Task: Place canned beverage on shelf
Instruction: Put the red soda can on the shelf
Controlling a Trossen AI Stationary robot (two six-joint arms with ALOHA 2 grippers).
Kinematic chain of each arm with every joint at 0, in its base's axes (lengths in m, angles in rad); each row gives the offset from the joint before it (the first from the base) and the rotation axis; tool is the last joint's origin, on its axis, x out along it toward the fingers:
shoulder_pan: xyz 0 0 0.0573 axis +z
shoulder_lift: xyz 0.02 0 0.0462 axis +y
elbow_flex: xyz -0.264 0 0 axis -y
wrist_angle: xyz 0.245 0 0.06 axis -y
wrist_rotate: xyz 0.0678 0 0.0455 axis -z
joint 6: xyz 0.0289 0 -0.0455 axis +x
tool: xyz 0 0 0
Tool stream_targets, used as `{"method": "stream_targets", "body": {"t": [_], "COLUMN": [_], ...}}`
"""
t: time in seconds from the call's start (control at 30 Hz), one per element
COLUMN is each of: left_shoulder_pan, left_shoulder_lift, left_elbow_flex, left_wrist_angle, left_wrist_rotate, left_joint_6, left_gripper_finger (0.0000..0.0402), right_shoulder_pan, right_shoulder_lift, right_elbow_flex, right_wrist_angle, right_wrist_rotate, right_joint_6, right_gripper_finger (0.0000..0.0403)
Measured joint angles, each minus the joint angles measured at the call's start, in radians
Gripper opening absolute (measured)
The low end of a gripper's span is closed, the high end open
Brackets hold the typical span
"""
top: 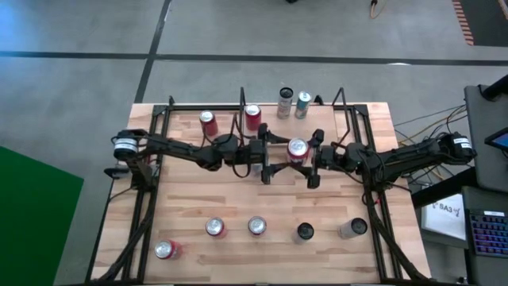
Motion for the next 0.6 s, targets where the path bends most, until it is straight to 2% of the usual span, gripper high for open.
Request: {"method": "stream_targets", "body": {"t": [0.3, 0.5, 0.6], "left_shoulder_pan": [0.003, 0.004, 0.004], "left_shoulder_lift": [0.047, 0.047, 0.047], "left_elbow_flex": [0.089, 0.093, 0.093], "left_wrist_angle": [-0.028, -0.032, -0.033], "left_wrist_rotate": [0.024, 0.024, 0.023], "left_joint_6": [-0.003, -0.002, -0.004], "left_gripper_finger": [0.032, 0.0281, 0.0279], "right_shoulder_pan": [0.0, 0.0, 0.0], "right_shoulder_lift": [0.001, 0.001, 0.001], "right_elbow_flex": [0.0, 0.001, 0.001], "right_wrist_angle": [-0.007, -0.012, -0.014], "right_wrist_rotate": [-0.001, 0.0, 0.0], "right_joint_6": [-0.001, -0.001, 0.0], "right_gripper_finger": [0.0285, 0.0285, 0.0285]}}
